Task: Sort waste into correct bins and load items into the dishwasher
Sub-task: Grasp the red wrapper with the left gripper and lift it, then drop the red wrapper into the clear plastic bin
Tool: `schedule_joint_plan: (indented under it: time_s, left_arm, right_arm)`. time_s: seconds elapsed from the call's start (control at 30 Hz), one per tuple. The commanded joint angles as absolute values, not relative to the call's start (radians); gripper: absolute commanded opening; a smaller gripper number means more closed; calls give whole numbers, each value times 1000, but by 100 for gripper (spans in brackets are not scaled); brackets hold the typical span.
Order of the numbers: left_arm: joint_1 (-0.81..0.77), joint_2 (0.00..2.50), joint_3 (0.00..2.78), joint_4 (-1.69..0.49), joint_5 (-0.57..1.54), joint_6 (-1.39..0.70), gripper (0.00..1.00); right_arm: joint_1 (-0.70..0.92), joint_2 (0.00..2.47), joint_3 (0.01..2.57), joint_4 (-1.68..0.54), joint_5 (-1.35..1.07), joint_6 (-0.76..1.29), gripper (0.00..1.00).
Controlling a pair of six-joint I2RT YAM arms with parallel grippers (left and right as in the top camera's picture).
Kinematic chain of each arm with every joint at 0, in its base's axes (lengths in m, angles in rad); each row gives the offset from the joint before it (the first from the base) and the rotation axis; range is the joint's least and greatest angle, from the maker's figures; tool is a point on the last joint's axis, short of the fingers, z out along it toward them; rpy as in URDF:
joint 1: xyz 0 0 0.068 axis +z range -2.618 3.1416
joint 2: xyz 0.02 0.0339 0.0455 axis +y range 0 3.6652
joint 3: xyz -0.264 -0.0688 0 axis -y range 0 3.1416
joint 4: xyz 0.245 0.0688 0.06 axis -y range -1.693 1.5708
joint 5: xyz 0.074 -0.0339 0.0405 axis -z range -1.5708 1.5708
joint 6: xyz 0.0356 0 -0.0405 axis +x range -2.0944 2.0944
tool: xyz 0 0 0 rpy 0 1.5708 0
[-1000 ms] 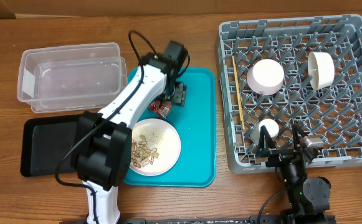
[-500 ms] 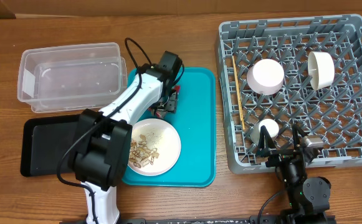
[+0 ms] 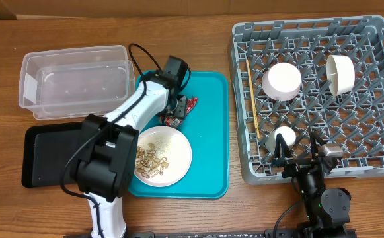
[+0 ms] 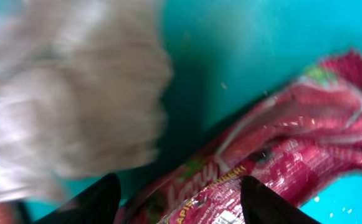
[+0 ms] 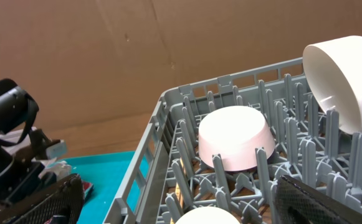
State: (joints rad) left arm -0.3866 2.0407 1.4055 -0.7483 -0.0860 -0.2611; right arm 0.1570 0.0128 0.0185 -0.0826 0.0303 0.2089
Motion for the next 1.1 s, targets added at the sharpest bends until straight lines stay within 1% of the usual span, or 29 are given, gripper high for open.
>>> schedule_joint_plan:
  time_s: [0.0,0.03,0.07,0.1,0.17,0.27,0.47,0.67,0.77,0.87,0.93,1.0,1.03,1.07]
  left_arm:
    - [-396,2040,1367,-734,-60,-235,63]
    - [-396,2040,1363,-735,-48,-236,57]
    - [-396,2040,1362,-742,-30,-236,48]
    - [-396,2040,1362,-750,-13,-236,35]
    - [-396,2039,1374,-772,4,-248,18]
    - [-395,2036,1412,-816,5,-278,4]
    - [-391,1996,1575,-957,-11,-307,4]
    - [-335,1940,1755,-1095,-107,-321,4]
    - [-266,1918,1800,-1158,-151,-369,4]
    - [-155,1897,1805,-1194,-183,-450,4]
    - [-72,1895,1804,-1196,-171,-496,4]
    - [-1,1897,1804,-1176,-126,-492,4]
    - [28,1898,1804,-1164,-99,-477,20]
    - [47,1898,1804,-1157,-76,-459,41]
  right_arm:
    - [152,3,8,-79,31,210,100]
    - [152,3,8,-79,31,210,100]
    - [152,3,8,-79,31,210,100]
    - [152,3,8,-79,31,210,100]
    - [152,3,8,-79,31,210,100]
    - [152,3,8,-79,31,210,100]
    - [152,3,8,-79,31,210,100]
    - [152,3,8,-79,31,210,100]
    - [152,3,8,-79,31,210,100]
    - [152,3,8,-79,31,210,100]
    - [152,3,8,-79,31,210,100]
    - [152,3,8,-79,31,210,100]
    - [152,3,8,-79,31,210,100]
    - [152,3,8,-79,31,210,100]
